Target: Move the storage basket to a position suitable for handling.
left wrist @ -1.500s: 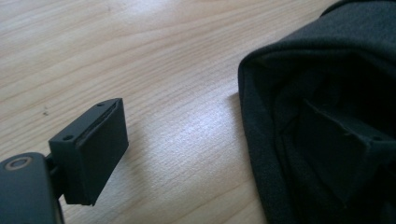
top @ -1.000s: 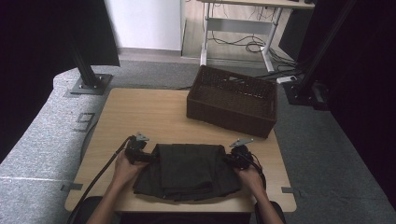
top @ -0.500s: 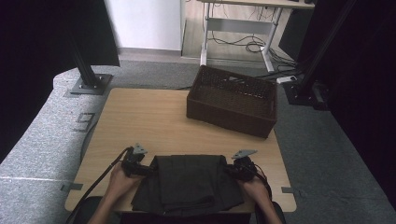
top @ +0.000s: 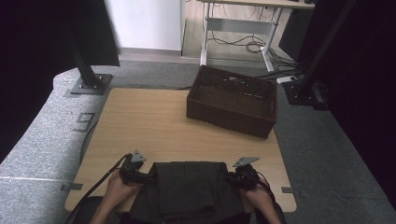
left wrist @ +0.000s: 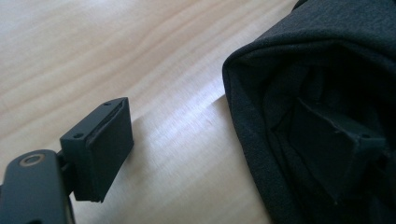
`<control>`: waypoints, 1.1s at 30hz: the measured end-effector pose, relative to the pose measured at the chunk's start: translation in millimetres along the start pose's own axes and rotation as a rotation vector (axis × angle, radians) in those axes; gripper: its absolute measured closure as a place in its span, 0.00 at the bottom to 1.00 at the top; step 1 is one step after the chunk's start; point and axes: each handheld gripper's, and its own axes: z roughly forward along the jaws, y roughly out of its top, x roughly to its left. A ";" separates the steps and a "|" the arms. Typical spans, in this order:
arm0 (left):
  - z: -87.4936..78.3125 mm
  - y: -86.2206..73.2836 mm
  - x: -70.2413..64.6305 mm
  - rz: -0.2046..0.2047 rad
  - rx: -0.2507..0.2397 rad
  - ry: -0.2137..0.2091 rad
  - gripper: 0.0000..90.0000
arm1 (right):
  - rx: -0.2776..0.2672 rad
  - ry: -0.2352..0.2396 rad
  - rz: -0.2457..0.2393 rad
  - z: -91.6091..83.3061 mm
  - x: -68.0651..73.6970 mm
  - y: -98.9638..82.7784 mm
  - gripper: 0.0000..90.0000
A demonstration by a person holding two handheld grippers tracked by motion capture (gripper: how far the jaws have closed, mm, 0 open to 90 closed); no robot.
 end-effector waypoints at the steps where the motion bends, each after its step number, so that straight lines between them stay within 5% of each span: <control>1: -0.7 -1.2 -1.5 -0.002 -0.003 -0.002 0.16 | 0.001 0.002 -0.001 -0.7 0.7 -0.9 0.81; 8: -1.3 -2.8 -0.6 -0.004 -0.004 -0.024 0.16 | 0.013 0.019 -0.006 -2.8 3.0 -2.4 0.79; 12: -3.7 -0.9 4.3 -0.019 -0.007 -0.039 0.16 | 0.024 0.029 0.015 -2.9 -1.1 -0.3 0.62; 17: -11.4 1.0 14.6 -0.009 -0.020 0.032 0.14 | -0.022 0.008 0.062 -10.1 -14.0 4.0 0.42; 24: -10.1 -4.8 29.1 -0.001 0.039 0.132 0.11 | -0.070 -0.057 0.078 -22.7 -29.9 14.7 0.30; 30: -6.3 -10.3 43.7 -0.108 0.016 0.104 0.08 | -0.067 -0.127 0.104 -32.1 -50.6 24.8 0.24; 33: -3.7 -12.8 47.4 -0.105 -0.006 0.106 0.00 | -0.073 -0.131 0.133 -38.2 -63.4 27.8 0.21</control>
